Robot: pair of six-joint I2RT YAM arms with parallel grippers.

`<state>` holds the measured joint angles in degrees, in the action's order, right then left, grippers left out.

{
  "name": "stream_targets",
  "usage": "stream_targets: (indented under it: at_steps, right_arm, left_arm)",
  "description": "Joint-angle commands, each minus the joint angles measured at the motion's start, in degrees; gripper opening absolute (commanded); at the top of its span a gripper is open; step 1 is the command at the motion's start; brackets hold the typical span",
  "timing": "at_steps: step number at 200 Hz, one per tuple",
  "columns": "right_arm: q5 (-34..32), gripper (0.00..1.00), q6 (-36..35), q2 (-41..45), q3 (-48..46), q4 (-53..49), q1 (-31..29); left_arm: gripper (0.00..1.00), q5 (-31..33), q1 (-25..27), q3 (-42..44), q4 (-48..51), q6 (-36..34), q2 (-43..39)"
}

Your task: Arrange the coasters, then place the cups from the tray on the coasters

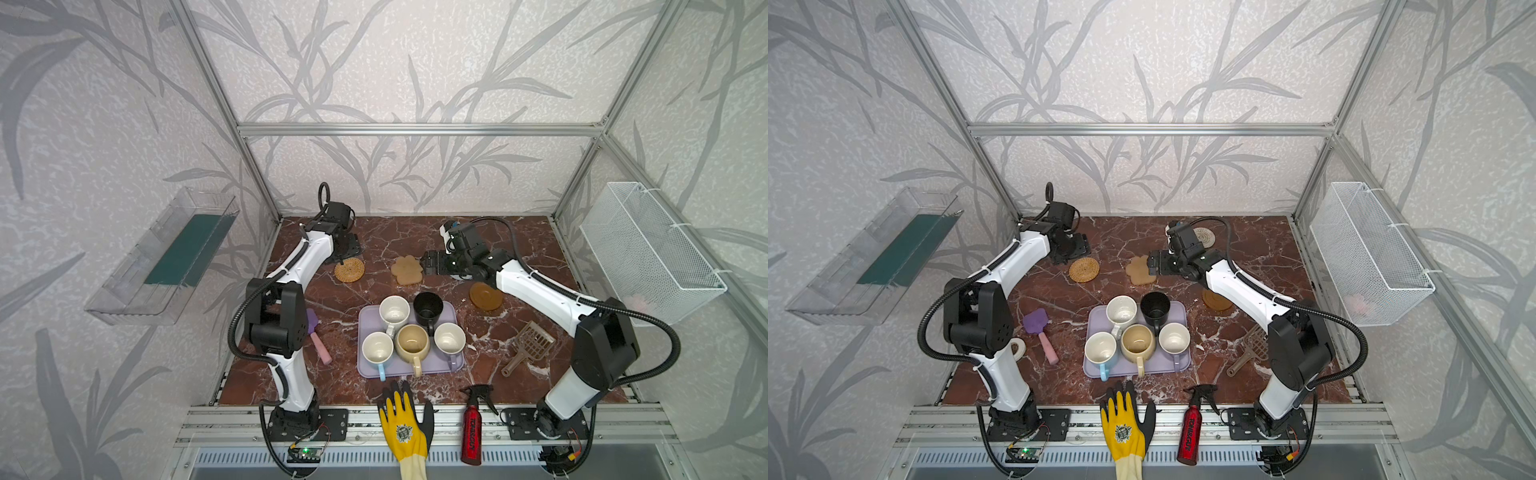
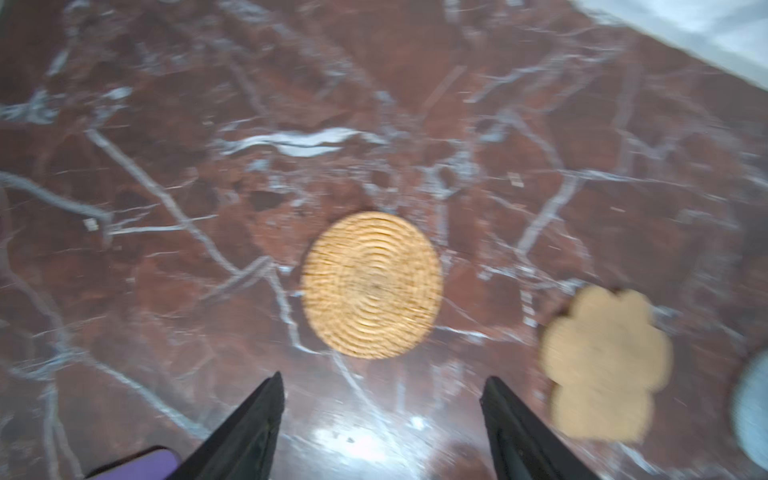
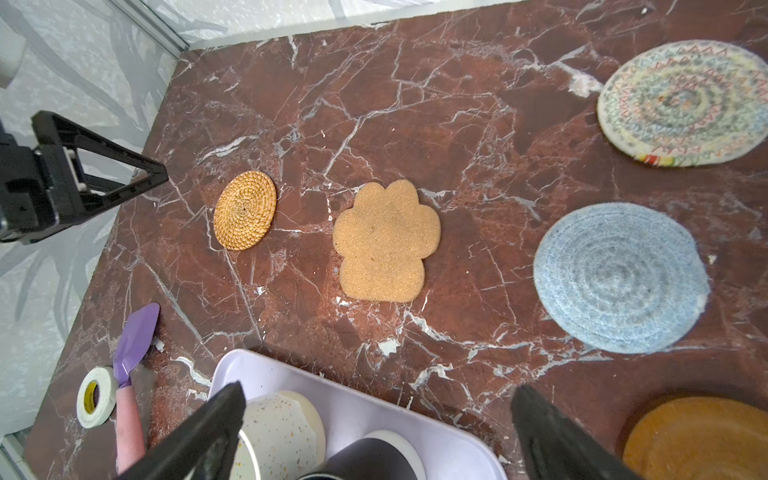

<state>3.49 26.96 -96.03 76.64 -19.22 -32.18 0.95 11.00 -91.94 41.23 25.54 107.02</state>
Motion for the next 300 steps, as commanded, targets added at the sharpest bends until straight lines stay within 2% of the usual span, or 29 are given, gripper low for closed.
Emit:
stream_targets:
  at_steps: [1, 48, 95, 137, 178, 207, 235, 300]
  right_arm:
    - [0.8, 0.99, -1.7, 1.2, 0.1, -0.5, 2.1]
    - [2.6, 0.99, -2.4, 1.8, -0.9, -3.0, 6.0]
    - [3.6, 0.99, -3.5, 1.7, -3.3, -3.1, 7.5]
    - [4.9, 0.99, -4.9, -0.2, -1.5, -5.1, 8.1]
    - [6.2, 0.99, -4.8, -1.4, -1.5, -5.4, 8.2]
    - [6.6, 0.99, -4.8, -1.4, -1.8, -5.8, 8.2]
    - [6.5, 0.99, -5.0, -1.2, -2.4, -5.8, 8.3]
    - [7.3, 0.99, -4.6, -0.6, -2.7, -5.7, 8.2]
  left_arm:
    - [0.78, -4.7, 4.5, -3.8, 3.1, -3.0, 2.9]
    - [0.77, -10.3, 9.6, -12.2, 4.4, -5.7, 12.5]
    - [0.75, -9.2, 11.7, -19.9, 7.0, -7.4, 22.1]
    - [0.66, -6.1, 13.2, -24.3, 9.6, -8.6, 28.0]
    - [0.63, -4.6, 14.2, -24.8, 9.5, -7.8, 30.3]
    - [0.56, -1.6, 14.2, -24.9, 11.3, -6.6, 31.4]
    - [0.48, -0.1, 13.1, -20.5, 8.7, -3.9, 29.0]
    - [0.45, 3.7, 9.0, -17.8, 10.3, -3.3, 25.6]
